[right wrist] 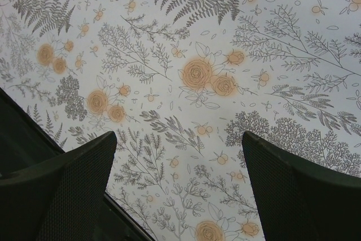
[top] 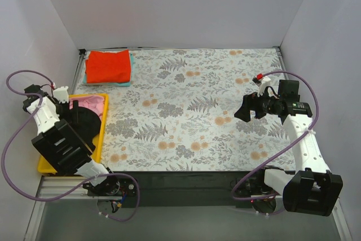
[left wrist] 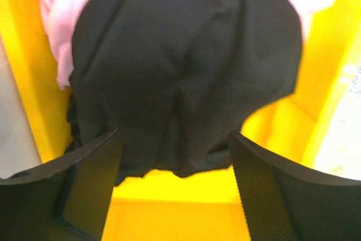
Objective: Fold and stack the t-shirts
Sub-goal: Grab the tshirt from the pile
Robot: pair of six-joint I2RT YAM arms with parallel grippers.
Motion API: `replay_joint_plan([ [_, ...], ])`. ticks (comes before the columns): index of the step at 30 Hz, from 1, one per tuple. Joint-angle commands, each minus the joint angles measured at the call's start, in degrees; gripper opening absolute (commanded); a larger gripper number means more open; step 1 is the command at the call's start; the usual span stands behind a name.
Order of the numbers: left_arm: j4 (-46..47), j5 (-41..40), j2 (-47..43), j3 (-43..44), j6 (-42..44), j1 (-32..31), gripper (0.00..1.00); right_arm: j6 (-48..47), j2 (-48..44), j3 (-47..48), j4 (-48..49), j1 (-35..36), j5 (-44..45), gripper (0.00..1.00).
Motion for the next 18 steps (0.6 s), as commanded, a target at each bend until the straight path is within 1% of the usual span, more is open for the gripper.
replay_joint_plan([
  [1, 4.5, -2.7, 0.7, -2.3, 1.1, 0.1, 0.71, -0.9, 0.4, 2.3, -0.5, -0.3, 0.0, 0.98],
  [6, 4.3, -1.9, 0.5, -3.9, 1.1, 0.1, 0.59, -0.9, 0.2, 1.9, -0.1, -0.3, 0.6, 0.98],
  [10, 5.2, -1.4, -0.1, -4.4, 0.4, 0.1, 0.26, -0.4, -0.2, 1.6, 0.6, -0.3, 1.1, 0.98],
  [11, 5.3, -1.3, -0.6, -3.6, -0.4, 0.1, 0.00, -0.3, -0.2, 1.6, 0.6, -0.3, 1.1, 0.98],
  [17, 3.1, 1.9, -7.6, 1.2, -0.5, 0.1, 0.00, 0.5, -0.6, 1.2, 1.3, -0.3, 0.8, 0.98],
  [18, 2.3, 2.4, -9.3, 3.1, -0.5, 0.1, 0.00, 0.6, -0.8, 1.2, 1.3, -0.3, 0.7, 0.98],
])
